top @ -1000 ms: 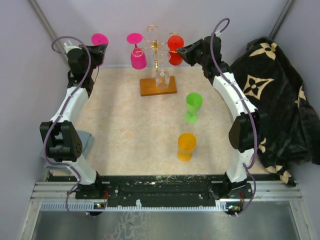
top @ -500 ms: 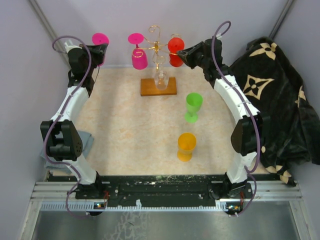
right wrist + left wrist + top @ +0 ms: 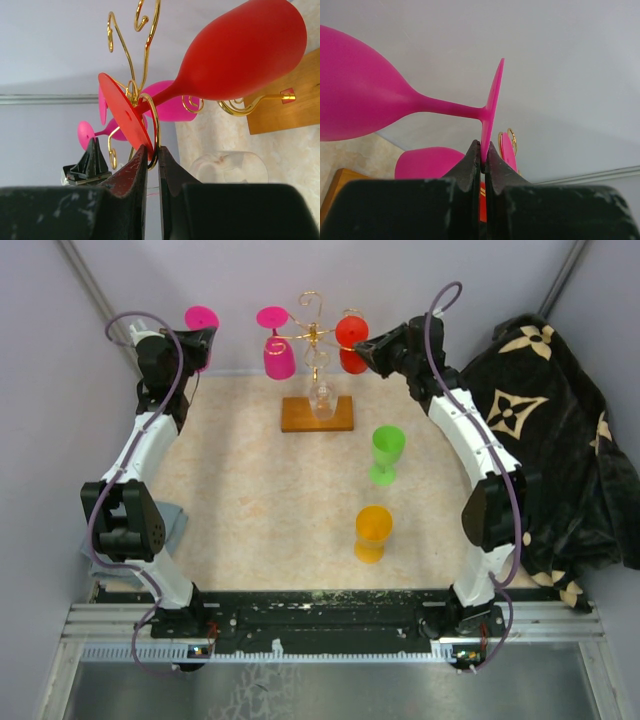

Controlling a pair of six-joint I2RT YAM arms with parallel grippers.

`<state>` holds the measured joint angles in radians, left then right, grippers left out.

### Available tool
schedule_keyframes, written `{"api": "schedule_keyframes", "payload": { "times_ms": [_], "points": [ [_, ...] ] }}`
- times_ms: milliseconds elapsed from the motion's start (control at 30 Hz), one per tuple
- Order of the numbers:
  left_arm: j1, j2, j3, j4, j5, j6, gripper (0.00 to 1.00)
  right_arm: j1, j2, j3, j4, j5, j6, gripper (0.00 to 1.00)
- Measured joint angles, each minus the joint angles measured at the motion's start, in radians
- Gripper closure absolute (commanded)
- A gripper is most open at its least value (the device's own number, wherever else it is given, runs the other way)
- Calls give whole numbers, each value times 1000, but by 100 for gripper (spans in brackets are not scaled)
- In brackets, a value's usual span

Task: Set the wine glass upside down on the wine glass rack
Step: Adjust the wine rack at the center of the board.

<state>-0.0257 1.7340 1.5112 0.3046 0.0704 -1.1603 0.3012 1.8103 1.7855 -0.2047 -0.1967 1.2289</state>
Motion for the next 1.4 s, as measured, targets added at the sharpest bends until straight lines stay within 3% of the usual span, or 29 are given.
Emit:
{"api": "schedule_keyframes", "payload": {
  "times_ms": [300, 600, 1333, 1400],
  "points": [
    [-1, 0, 0, -2, -1, -3, 97, 11, 53, 117, -89, -11, 21, 100],
    [-1, 0, 0, -6, -1, -10, 97, 14, 55, 119, -96, -7, 55, 100],
    [-1, 0, 0, -14, -1, -10, 96, 14, -31, -72, 61, 16, 81, 100],
    [-1, 0, 0, -14, -1, -10, 96, 14, -34, -83, 73, 15, 82, 94]
  ]
}}
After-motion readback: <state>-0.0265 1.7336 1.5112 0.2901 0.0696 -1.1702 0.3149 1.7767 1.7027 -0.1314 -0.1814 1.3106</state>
